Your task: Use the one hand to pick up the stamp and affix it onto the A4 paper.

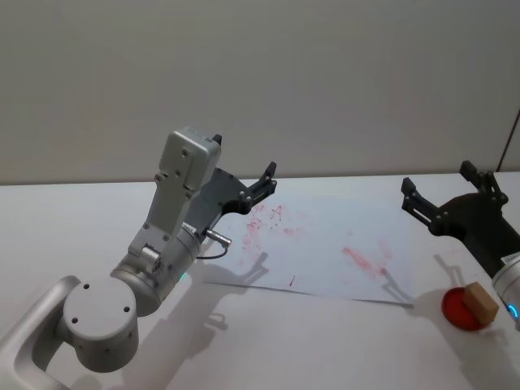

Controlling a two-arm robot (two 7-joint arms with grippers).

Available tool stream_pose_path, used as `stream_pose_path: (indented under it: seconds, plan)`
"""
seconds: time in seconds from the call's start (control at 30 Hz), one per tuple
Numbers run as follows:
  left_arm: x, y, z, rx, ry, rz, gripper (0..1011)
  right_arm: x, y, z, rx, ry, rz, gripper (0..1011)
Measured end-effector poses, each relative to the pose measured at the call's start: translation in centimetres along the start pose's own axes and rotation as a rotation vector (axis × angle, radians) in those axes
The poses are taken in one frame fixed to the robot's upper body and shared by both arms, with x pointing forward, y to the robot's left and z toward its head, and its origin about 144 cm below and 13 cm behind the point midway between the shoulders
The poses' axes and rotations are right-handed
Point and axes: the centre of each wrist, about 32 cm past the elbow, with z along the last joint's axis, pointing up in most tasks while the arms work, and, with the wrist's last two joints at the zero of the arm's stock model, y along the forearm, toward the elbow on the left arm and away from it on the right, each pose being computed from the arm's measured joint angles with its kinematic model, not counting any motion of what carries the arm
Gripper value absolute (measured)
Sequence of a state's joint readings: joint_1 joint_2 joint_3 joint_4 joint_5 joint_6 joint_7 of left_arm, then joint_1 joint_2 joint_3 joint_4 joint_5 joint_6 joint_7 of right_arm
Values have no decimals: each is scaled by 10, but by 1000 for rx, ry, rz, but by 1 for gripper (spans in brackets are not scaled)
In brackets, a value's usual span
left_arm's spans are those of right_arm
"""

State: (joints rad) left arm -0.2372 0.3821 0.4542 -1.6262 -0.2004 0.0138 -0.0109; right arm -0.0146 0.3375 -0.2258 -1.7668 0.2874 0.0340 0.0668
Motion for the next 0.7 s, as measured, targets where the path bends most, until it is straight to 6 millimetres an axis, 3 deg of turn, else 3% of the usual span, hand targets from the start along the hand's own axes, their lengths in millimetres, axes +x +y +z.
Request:
stream_pose_path:
  seconds: [0.33, 0.7]
  plan:
    - [0, 0, 0, 0, 0, 0, 1001, 1, -5, -1, -12, 4, -4, 1001]
    - [0, 0, 0, 0, 0, 0, 1001, 8, -38, -7, -113, 15, -50, 1001]
